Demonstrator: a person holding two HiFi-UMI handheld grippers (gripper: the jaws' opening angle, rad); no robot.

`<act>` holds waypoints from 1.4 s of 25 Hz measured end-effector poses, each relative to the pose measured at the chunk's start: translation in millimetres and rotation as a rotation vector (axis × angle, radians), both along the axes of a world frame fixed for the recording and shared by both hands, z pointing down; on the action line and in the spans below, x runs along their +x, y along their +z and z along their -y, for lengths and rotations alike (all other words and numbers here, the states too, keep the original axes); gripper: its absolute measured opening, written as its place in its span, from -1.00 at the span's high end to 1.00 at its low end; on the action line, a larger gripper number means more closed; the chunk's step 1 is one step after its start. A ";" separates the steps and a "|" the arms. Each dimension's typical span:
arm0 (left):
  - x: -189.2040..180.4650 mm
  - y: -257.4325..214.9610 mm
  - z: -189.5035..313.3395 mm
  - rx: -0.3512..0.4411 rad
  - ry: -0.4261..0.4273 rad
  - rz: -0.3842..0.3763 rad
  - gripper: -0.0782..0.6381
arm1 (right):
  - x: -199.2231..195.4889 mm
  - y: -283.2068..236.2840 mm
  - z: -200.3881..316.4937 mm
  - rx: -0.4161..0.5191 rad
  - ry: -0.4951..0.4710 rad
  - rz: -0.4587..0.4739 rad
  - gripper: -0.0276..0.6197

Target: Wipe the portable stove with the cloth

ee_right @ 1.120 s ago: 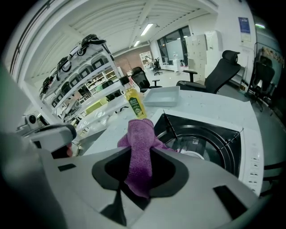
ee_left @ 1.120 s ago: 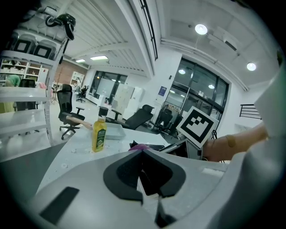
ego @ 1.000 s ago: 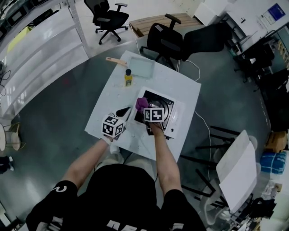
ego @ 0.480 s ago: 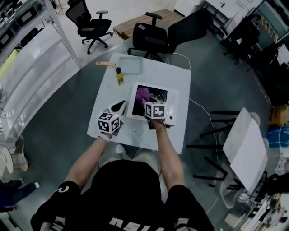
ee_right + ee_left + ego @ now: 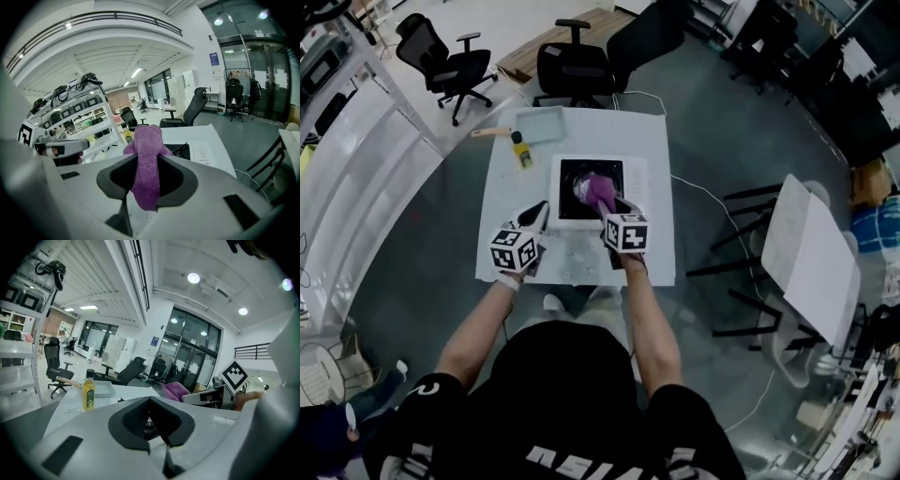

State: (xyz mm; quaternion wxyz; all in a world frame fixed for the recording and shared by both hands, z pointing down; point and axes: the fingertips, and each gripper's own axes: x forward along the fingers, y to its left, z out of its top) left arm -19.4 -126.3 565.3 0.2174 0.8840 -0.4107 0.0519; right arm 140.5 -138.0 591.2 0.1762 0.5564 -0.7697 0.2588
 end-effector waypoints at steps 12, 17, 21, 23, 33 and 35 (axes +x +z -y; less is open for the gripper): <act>13.0 0.3 -32.5 0.015 0.043 0.015 0.79 | 60.1 11.8 -67.1 0.028 0.154 0.029 0.59; 13.3 9.7 -41.0 0.002 0.050 0.023 0.79 | 71.4 26.8 -86.5 0.006 0.182 0.026 0.59; 14.8 11.8 -43.3 -0.004 0.053 0.027 0.78 | 76.7 26.7 -90.8 0.004 0.195 0.025 0.59; 13.7 13.9 -43.8 -0.008 0.053 0.028 0.79 | 75.8 35.8 -92.8 -0.012 0.191 0.030 0.59; 8.6 38.9 -52.9 -0.051 0.053 0.038 0.79 | 69.9 91.9 -113.5 -0.127 0.173 0.001 0.58; 9.5 45.0 -56.0 -0.062 0.058 0.042 0.78 | 70.2 111.2 -120.4 -0.171 0.178 0.003 0.58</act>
